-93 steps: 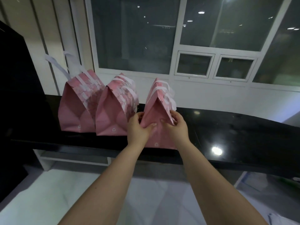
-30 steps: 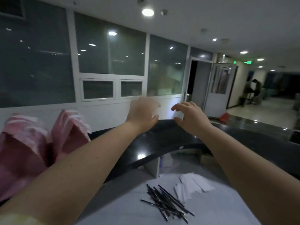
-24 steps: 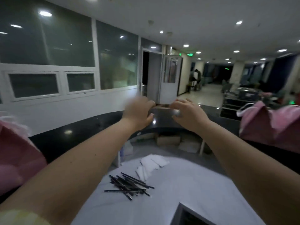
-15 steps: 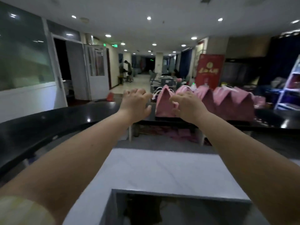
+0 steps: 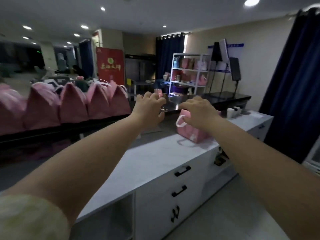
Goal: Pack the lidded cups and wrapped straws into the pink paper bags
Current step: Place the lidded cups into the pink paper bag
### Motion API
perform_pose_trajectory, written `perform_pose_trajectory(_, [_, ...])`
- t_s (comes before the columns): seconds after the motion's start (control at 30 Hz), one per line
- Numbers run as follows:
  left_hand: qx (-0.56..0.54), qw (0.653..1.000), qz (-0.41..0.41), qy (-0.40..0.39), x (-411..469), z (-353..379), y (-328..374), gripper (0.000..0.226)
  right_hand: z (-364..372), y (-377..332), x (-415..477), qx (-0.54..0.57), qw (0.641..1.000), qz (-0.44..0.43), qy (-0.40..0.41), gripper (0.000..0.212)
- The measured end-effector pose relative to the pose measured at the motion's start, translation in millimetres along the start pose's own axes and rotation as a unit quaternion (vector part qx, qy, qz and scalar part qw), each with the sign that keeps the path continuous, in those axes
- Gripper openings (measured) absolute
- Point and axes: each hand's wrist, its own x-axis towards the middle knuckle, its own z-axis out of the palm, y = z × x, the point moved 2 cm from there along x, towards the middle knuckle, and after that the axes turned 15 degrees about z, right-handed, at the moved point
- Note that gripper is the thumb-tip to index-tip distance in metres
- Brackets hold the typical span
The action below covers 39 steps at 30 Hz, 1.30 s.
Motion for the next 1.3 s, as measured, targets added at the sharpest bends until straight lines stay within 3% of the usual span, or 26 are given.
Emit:
perform_pose_trajectory(0.2, [-0.06, 0.996, 0.061, -0.003, 122, 84, 104, 0.048, 43, 157, -8, -0.02, 0.995, 0.094, -0.031, 0.038])
perform_pose_trajectory(0.43, [-0.106, 0.988, 0.091, -0.067, 196, 187, 160, 0.045, 131, 248, -6, -0.016, 0.982, 0.16, -0.098, 0.035])
perform_pose_trajectory(0.7, [-0.116, 0.984, 0.121, -0.061, 313, 288, 144, 0.045, 202, 337, 67, -0.022, 0.977, 0.203, -0.067, 0.034])
perform_pose_trajectory(0.93, [-0.085, 0.984, 0.146, -0.048, 464, 362, 118, 0.052, 246, 421, 171, -0.071, 0.97, 0.215, -0.088, 0.036])
perform_pose_trajectory(1.1, [-0.129, 0.983, 0.125, -0.022, 541, 414, 124, 0.041, 291, 480, 221, 0.026, 0.96, 0.27, -0.072, 0.035])
perform_pose_trajectory(1.3, [-0.143, 0.98, 0.121, -0.065, 587, 493, 135, 0.046, 370, 546, 268, 0.042, 0.964, 0.239, -0.106, 0.035])
